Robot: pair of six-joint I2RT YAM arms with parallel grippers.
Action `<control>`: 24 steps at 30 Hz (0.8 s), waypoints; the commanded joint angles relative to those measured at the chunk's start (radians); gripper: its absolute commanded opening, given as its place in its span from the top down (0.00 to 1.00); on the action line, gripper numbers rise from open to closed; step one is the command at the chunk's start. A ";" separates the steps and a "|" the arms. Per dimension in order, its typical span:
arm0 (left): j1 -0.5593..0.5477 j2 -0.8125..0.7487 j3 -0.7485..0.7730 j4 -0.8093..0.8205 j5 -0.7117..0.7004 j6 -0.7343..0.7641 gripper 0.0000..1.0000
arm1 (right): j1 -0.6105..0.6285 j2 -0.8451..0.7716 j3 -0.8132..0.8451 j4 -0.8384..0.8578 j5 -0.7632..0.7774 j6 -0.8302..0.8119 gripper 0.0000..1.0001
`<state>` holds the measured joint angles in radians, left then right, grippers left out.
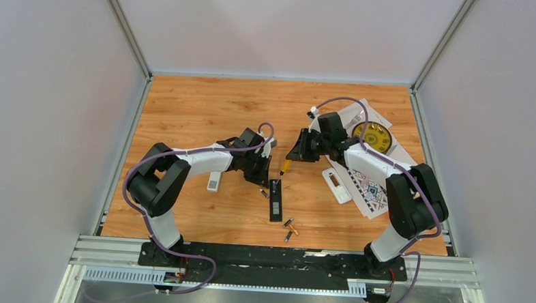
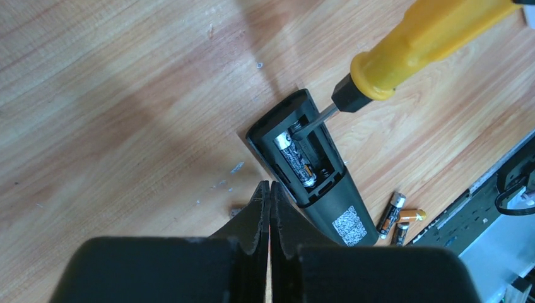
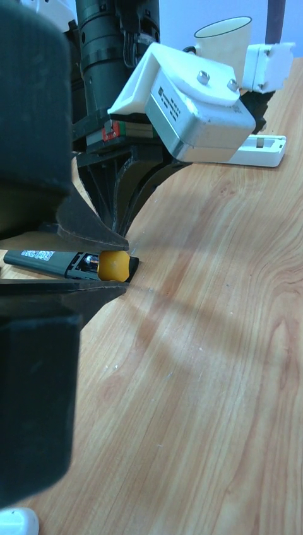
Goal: Unload the batteries from the remote control
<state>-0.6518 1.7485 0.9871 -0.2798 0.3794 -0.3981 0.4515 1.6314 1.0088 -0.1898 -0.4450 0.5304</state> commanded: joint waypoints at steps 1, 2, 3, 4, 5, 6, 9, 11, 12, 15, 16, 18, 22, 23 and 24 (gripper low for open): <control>0.003 0.019 0.009 0.010 -0.004 0.010 1.00 | 0.013 0.016 0.008 0.065 -0.017 0.020 1.00; 0.003 0.025 0.007 0.013 -0.004 0.005 1.00 | 0.018 0.018 0.007 0.067 -0.015 0.020 1.00; 0.004 0.028 0.005 0.017 -0.004 0.005 1.00 | 0.019 0.022 0.005 0.069 -0.014 0.022 1.00; 0.004 0.031 0.004 0.019 -0.004 0.004 1.00 | 0.022 0.027 0.005 0.070 -0.014 0.023 1.00; 0.003 0.037 0.004 0.022 -0.005 0.002 1.00 | 0.026 0.034 0.004 0.072 -0.014 0.023 1.00; 0.004 0.040 0.002 0.025 -0.004 0.001 1.00 | 0.027 0.039 0.002 0.073 -0.014 0.025 1.00; 0.003 0.049 -0.007 0.039 -0.002 -0.008 1.00 | 0.032 0.048 -0.012 0.092 -0.020 0.042 1.00; 0.003 0.055 -0.015 0.044 -0.004 -0.018 1.00 | 0.032 0.053 -0.027 0.118 -0.040 0.059 1.00; 0.003 0.057 -0.016 0.047 -0.002 -0.021 1.00 | 0.032 0.054 -0.032 0.125 -0.047 0.066 1.00; 0.004 0.060 -0.024 0.048 -0.004 -0.025 1.00 | 0.030 0.056 -0.047 0.156 -0.075 0.101 1.00; 0.003 0.060 -0.025 0.047 -0.010 -0.025 1.00 | 0.030 0.058 -0.052 0.176 -0.083 0.121 1.00; 0.003 0.059 -0.030 0.044 -0.016 -0.025 1.00 | 0.030 0.064 -0.062 0.217 -0.107 0.146 1.00; 0.004 0.057 -0.036 0.039 -0.027 -0.024 1.00 | 0.029 0.084 -0.072 0.259 -0.146 0.201 1.00; 0.003 0.052 -0.038 0.037 -0.030 -0.024 1.00 | 0.029 0.084 -0.070 0.262 -0.149 0.206 1.00; 0.003 0.051 -0.041 0.036 -0.033 -0.024 1.00 | 0.029 0.082 -0.070 0.260 -0.146 0.207 1.00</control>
<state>-0.6445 1.7786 0.9768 -0.2577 0.3927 -0.4225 0.4583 1.6947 0.9501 0.0029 -0.4973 0.6502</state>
